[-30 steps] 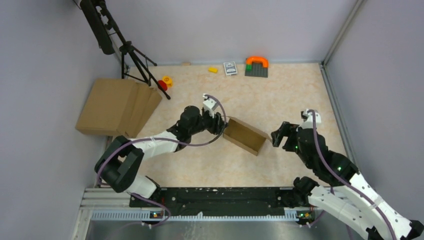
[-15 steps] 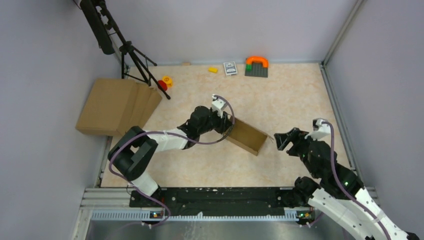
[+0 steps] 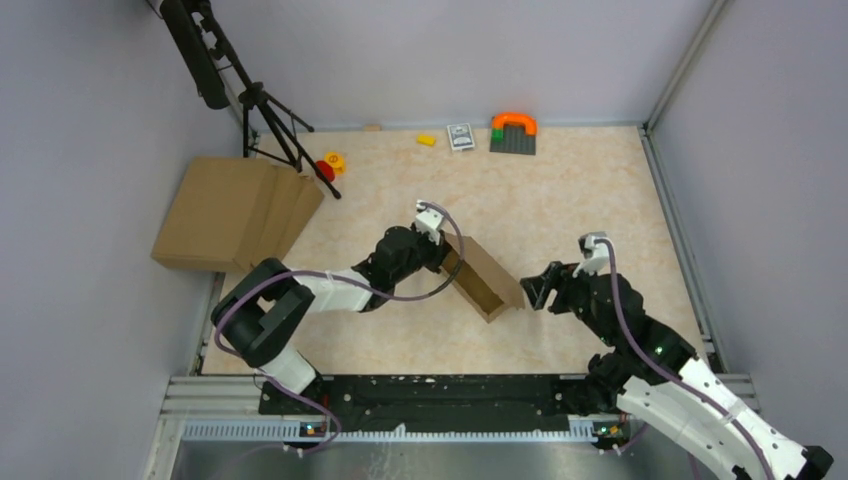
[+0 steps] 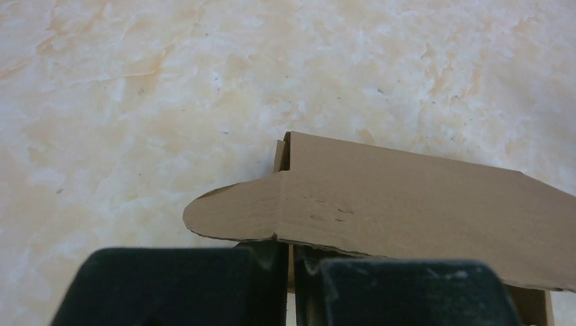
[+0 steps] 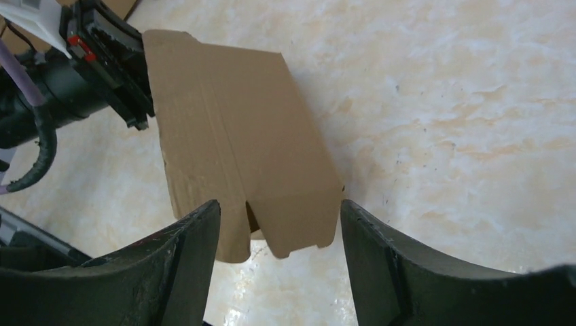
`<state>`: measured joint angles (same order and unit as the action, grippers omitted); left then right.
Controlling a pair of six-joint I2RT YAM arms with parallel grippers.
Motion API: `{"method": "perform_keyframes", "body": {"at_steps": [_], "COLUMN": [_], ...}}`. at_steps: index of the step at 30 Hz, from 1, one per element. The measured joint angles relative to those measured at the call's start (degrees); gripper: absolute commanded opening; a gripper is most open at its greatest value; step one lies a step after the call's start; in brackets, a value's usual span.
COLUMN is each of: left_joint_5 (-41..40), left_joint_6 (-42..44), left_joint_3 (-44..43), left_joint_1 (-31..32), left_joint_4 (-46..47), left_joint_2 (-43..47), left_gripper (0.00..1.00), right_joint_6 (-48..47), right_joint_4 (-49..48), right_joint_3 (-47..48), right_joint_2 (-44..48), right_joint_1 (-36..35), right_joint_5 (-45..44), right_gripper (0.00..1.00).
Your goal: Fold the paper box
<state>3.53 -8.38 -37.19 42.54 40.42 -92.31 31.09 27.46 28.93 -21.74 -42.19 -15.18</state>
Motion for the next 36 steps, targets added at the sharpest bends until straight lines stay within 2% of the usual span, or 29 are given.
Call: {"method": "perform_keyframes", "body": {"at_steps": [6, 15, 26, 30, 36], "left_joint_5": [-5.2, -17.7, -21.4, -21.1, -20.4], "left_joint_6": [1.6, 2.5, 2.5, 2.4, 2.3], "left_joint_3": [1.5, 3.0, 5.0, 5.0, 4.3], "left_joint_1": [0.0, -0.3, -1.2, -1.3, -1.3], "left_joint_4": [-2.7, -10.3, -14.7, -16.0, -17.9], "left_joint_2": [4.5, 13.0, 17.0, 17.5, 17.6], "left_gripper": [0.0, 0.0, 0.0, 0.0, 0.0], "right_joint_6": [-3.1, -4.4, -11.3, -13.6, -17.4], "right_joint_4": [-3.9, -9.9, -19.7, -22.1, -22.1], "right_joint_3": [-2.4, -5.0, -9.8, -9.8, -8.5], "right_joint_2": [-0.3, -3.5, -8.7, -11.7, -16.3], "right_joint_1": [0.0, 0.0, -0.5, -4.4, -8.0], "right_joint_5": [4.7, 9.0, 14.5, 12.3, -0.7], "right_gripper": [0.65, 0.63, 0.55, 0.55, 0.53]}}
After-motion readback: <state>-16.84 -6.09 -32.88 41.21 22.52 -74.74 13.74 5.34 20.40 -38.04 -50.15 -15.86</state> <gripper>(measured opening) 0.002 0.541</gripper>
